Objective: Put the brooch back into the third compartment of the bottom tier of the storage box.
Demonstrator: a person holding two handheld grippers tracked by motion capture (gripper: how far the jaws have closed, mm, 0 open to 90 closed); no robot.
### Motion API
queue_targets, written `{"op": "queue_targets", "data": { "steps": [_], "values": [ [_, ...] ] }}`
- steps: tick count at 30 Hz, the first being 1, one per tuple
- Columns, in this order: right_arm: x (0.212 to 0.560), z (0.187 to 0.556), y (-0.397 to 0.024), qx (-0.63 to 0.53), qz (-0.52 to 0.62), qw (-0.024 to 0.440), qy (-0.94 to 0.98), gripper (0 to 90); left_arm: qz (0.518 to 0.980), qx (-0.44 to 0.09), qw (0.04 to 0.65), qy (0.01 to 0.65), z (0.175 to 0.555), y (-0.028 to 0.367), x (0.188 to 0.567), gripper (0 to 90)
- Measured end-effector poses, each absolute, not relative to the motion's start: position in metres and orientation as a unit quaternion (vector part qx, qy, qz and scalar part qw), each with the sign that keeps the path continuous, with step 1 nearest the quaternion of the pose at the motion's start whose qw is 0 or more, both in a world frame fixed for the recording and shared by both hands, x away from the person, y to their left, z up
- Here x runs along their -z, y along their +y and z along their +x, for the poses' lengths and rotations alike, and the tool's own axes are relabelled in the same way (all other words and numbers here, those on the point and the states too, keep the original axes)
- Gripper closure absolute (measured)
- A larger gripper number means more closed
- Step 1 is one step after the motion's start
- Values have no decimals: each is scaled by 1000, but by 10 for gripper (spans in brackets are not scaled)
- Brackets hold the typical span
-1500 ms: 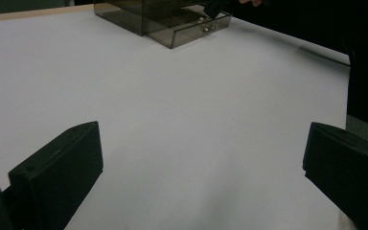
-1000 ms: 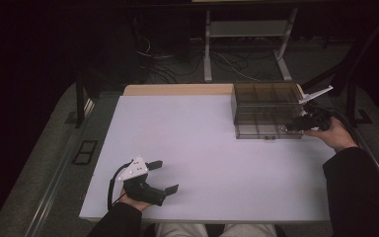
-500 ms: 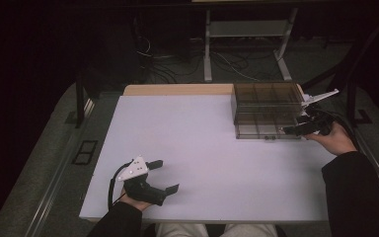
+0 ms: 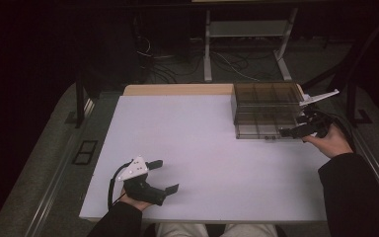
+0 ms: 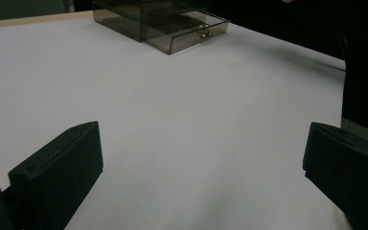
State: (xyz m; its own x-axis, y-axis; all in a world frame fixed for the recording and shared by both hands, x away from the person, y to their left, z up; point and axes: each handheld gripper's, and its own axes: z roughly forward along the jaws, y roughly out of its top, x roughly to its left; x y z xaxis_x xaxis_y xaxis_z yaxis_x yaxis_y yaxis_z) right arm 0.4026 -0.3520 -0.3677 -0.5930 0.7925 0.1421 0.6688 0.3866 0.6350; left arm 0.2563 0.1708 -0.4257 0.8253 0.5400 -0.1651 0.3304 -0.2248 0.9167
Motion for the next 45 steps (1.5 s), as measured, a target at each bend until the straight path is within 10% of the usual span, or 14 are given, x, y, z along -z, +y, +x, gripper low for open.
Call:
{"op": "queue_targets", "data": {
  "steps": [45],
  "values": [
    [368,332,-305,-414,382,69,823,4,777,-95,556,280,256,171,426,0]
  ]
}}
